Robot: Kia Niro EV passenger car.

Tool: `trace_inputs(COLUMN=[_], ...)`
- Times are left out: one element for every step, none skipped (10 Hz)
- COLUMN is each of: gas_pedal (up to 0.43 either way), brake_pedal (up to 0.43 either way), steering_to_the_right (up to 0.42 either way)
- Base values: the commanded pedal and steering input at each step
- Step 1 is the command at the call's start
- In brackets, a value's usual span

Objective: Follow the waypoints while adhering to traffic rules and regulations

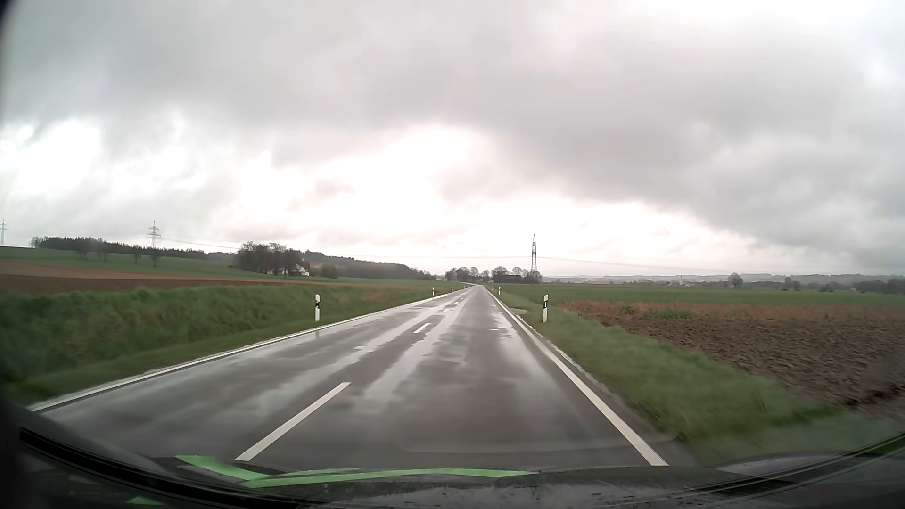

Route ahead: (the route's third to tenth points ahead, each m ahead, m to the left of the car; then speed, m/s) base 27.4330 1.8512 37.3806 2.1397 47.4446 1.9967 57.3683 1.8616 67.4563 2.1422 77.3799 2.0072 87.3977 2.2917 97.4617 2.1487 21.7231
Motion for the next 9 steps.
trace_inputs(gas_pedal=[0.079,0.079,0.079,0.087,0.087,0.087,0.087,0.087,0.087], brake_pedal=[0.000,0.000,0.000,0.000,0.000,0.000,0.000,0.000,0.000], steering_to_the_right=[0.000,-0.001,0.000,-0.001,-0.001,-0.001,-0.001,-0.003,-0.003])
